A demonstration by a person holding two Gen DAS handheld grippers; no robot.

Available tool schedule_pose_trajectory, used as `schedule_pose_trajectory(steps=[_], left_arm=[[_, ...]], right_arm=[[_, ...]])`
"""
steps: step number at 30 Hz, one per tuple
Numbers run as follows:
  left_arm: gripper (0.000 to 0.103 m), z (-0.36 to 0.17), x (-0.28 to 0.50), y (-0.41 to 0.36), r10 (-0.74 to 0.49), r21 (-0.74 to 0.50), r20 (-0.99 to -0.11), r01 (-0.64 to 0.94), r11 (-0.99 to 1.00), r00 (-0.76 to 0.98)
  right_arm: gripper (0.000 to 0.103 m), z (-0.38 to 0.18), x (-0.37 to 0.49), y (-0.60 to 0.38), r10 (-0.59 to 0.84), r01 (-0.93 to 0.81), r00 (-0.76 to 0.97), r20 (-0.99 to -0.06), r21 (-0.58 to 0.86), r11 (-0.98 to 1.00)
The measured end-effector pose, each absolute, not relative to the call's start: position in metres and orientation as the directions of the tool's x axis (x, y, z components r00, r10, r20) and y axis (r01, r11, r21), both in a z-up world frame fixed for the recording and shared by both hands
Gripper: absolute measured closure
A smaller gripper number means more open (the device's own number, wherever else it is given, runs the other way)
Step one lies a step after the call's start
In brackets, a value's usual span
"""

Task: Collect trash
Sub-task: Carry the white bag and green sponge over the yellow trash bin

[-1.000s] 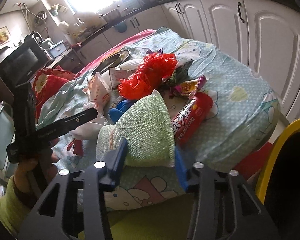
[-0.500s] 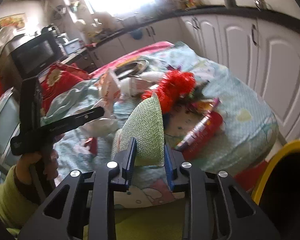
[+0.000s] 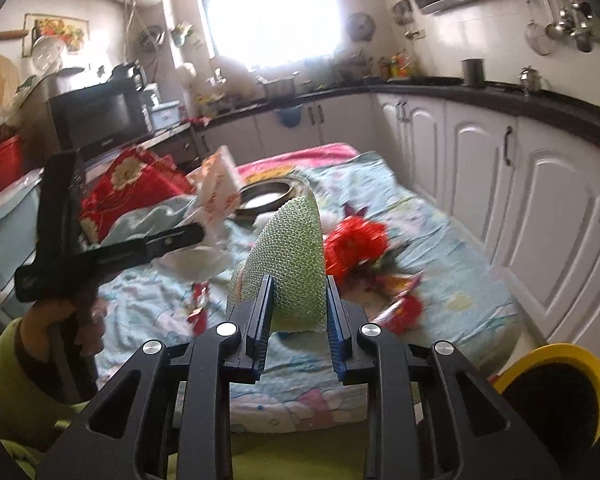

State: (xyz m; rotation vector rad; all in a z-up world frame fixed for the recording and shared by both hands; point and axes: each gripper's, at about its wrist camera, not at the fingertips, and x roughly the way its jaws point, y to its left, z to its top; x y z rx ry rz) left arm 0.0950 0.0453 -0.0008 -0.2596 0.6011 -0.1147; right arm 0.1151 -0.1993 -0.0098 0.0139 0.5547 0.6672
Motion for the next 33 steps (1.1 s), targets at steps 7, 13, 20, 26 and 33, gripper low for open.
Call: schedule_pose_trajectory(steps=[7,13,20,26,33], left_arm=[[0.069,0.007,0.095,0.019,-0.208,-0.250,-0.540,0.080,0.965,0.816],[0.068,0.007,0.098,-0.009,-0.243,-0.224,-0.548,0.140,0.965,0.800],[0.068,0.002,0.101,-0.045,-0.303,-0.222,-0.558,0.213,0.951,0.772],[0.068,-0.002,0.102,-0.087,-0.358,-0.203,-0.563,0.294,0.934,0.746],[0.068,-0.007,0.103,-0.122,-0.411,-0.204,-0.567,0.361,0.910,0.714]], right_arm=[[0.079,0.000,0.118,-0.240,0.530,-0.503,0.719,-0.450,0.191,0.843],[0.079,0.004,0.115,-0.272,0.472,-0.434,0.767,-0.434,0.189,0.881],[0.079,0.002,0.107,-0.314,0.396,-0.349,0.815,-0.423,0.187,0.918],[0.079,-0.003,0.099,-0.346,0.343,-0.283,0.837,-0.425,0.200,0.938],[0.079,-0.004,0.088,-0.374,0.290,-0.230,0.863,-0.415,0.188,0.955]])
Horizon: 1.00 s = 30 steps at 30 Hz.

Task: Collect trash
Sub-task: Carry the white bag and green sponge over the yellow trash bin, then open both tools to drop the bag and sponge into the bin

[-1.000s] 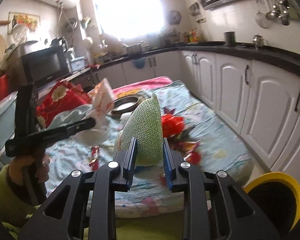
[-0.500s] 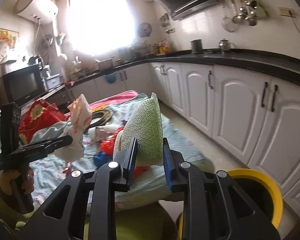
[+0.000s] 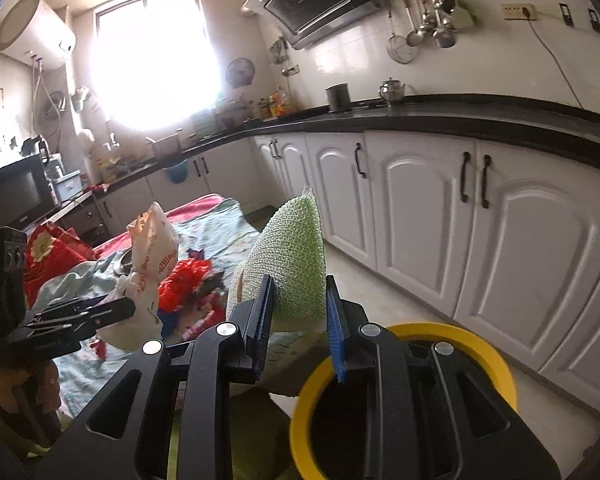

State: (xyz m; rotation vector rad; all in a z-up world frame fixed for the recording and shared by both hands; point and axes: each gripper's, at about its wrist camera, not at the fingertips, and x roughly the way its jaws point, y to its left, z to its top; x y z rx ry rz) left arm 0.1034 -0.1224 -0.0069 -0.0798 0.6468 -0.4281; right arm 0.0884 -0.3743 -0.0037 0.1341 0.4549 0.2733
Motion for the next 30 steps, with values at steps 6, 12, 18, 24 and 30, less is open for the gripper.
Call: schedule_pose_trajectory(steps=[6,12,18,24,30], left_arm=[[0.068,-0.017,0.105,-0.147,-0.454,-0.211,-0.583,0.414,0.885,0.673],[0.068,-0.026,0.112,-0.172,-0.490,-0.214,-0.601,0.463,0.860,0.632],[0.068,-0.037,0.120,-0.201,-0.515,-0.210,-0.625,0.508,0.835,0.587],[0.067,-0.052,0.130,-0.227,-0.530,-0.213,-0.658,0.543,0.812,0.535],[0.066,-0.069,0.134,-0.247,-0.532,-0.206,-0.691,0.572,0.794,0.489]], right_arm=[[0.079,-0.009,0.082,-0.398,0.233,-0.173,0.877,-0.420,0.176,0.969],[0.079,-0.018,0.074,-0.417,0.171,-0.117,0.884,-0.435,0.149,0.982],[0.079,-0.029,0.071,-0.435,0.134,-0.074,0.878,-0.460,0.147,0.986],[0.079,-0.045,0.067,-0.450,0.092,-0.026,0.862,-0.499,0.138,0.990],[0.078,-0.065,0.066,-0.463,0.077,0.005,0.832,-0.549,0.147,0.989]])
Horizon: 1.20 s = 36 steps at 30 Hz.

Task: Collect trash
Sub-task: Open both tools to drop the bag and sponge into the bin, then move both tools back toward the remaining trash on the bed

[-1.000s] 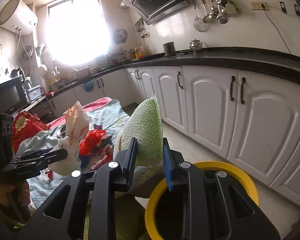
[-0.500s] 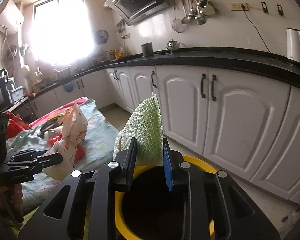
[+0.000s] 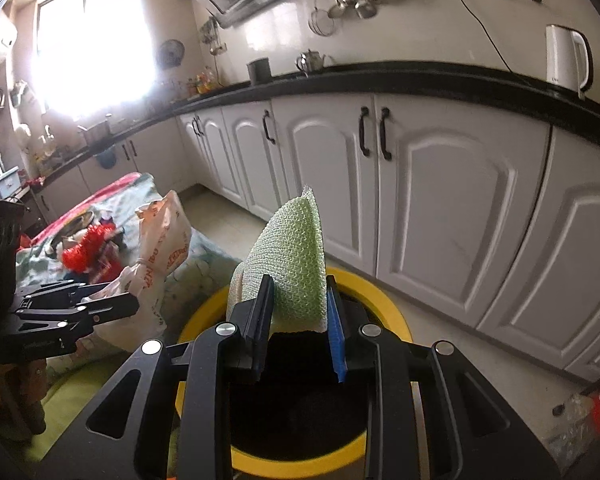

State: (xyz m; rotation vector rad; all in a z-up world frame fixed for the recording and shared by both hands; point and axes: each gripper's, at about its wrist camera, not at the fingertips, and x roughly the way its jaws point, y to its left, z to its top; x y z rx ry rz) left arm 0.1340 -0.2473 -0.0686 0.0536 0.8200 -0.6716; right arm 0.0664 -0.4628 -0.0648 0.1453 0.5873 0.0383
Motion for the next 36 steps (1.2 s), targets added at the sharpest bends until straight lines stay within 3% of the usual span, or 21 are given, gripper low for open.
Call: schedule_pose_trajectory(steps=[4,7,10,12,17,36], left_arm=[[0.062,-0.075,0.136,-0.253,-0.533,-0.205,-0.700,0.582,0.787,0.475],[0.051,-0.077,0.137,-0.255,-0.538,-0.209,-0.698,0.584,0.785,0.473],[0.031,-0.076,0.137,-0.253,-0.534,-0.204,-0.693,0.579,0.790,0.485],[0.025,-0.075,0.137,-0.249,-0.535,-0.210,-0.688,0.571,0.793,0.490],[0.013,-0.068,0.136,-0.235,-0.523,-0.214,-0.668,0.535,0.817,0.530],[0.011,-0.026,0.130,-0.144,-0.338,-0.151,-0.566,0.308,0.939,0.752]], right_arm=[[0.077,-0.075,0.067,-0.472,0.084,0.020,0.815,-0.573,0.173,0.985],[0.075,-0.080,0.069,-0.476,0.091,0.034,0.803,-0.589,0.197,0.980],[0.065,-0.083,0.069,-0.479,0.085,0.049,0.799,-0.596,0.206,0.977],[0.055,-0.082,0.069,-0.481,0.080,0.059,0.802,-0.593,0.212,0.975],[0.053,-0.077,0.070,-0.478,0.077,0.054,0.812,-0.579,0.205,0.977],[0.034,-0.034,0.084,-0.394,0.218,-0.166,0.833,-0.509,0.145,0.975]])
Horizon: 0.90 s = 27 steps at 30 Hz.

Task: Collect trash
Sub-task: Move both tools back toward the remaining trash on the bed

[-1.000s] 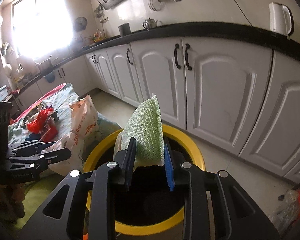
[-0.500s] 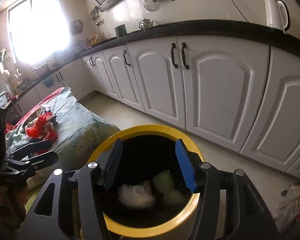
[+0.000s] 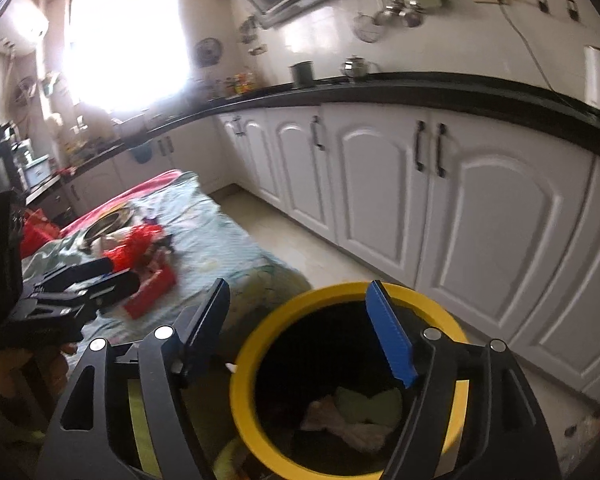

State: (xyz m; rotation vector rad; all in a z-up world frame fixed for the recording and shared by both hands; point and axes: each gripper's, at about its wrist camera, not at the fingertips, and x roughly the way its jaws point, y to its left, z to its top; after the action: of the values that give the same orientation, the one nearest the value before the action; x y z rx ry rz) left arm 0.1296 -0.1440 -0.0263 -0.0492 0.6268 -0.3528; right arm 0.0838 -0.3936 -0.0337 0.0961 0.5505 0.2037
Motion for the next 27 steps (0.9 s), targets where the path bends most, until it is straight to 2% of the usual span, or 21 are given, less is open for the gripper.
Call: schedule_pose_trajectory(steps=[15,27], left_arm=[[0.011,-0.016,0.138,-0.065,-0.207,-0.183,-0.532,0.128,0.975,0.821],[0.011,-0.024,0.150,-0.008,-0.138,-0.226,-0.547,0.013,0.974,0.826]], right_arm=[[0.030,-0.013,0.106,-0.315,0.354,-0.326,0.790,-0.500,0.147,0.934],[0.029,-0.029,0.138,-0.260,0.410,-0.392,0.713,-0.569,0.162,0.906]])
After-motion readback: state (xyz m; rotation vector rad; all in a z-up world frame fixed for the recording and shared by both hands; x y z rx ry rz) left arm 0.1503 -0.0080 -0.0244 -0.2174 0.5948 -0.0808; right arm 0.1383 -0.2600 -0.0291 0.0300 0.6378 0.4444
